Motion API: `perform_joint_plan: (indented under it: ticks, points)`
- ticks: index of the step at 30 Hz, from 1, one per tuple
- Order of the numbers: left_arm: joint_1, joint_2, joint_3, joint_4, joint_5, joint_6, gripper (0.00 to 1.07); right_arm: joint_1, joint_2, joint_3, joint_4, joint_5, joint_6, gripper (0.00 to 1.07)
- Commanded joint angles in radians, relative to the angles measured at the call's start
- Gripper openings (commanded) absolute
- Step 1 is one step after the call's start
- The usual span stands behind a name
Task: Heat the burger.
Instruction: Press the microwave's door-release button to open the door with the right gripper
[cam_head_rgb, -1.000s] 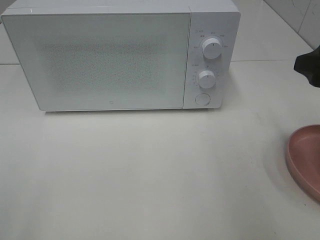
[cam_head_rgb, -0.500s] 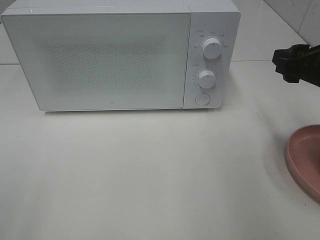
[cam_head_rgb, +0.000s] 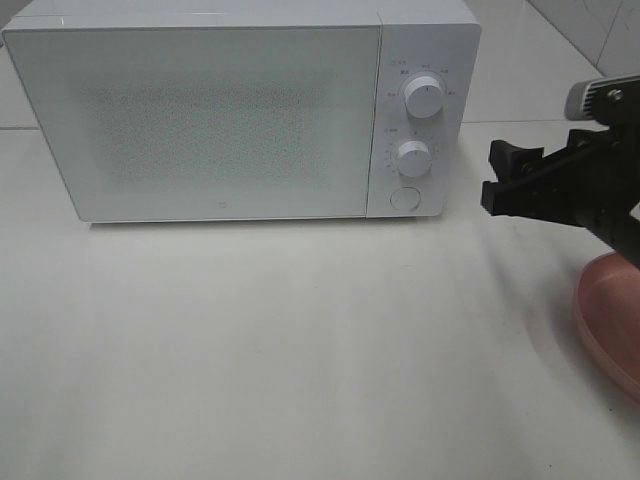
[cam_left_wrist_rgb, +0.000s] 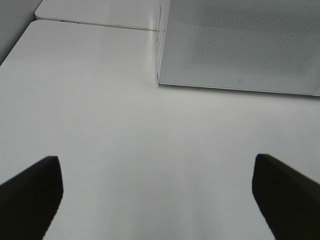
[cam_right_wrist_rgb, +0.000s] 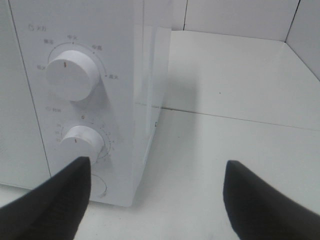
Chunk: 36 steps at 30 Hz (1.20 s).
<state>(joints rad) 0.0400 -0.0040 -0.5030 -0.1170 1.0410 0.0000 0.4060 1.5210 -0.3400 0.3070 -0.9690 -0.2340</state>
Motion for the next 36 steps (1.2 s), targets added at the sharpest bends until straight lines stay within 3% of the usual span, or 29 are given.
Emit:
perform_joint_plan:
  ticks: [1,9,16,36]
  points:
    - [0.003,0.0,0.0,-0.007,-0.009,0.0,0.98,0.059,0.023,0.0,0.088,-0.064,-0.054,0.7]
    - [0.003,0.0,0.0,-0.007,-0.009,0.0,0.98,0.248,0.076,0.0,0.33,-0.164,-0.054,0.7]
    - [0.003,0.0,0.0,-0.007,-0.009,0.0,0.98,0.341,0.078,0.0,0.454,-0.208,-0.076,0.7]
    - [0.003,0.0,0.0,-0.007,-0.009,0.0,0.98,0.374,0.078,-0.024,0.483,-0.211,-0.05,0.69]
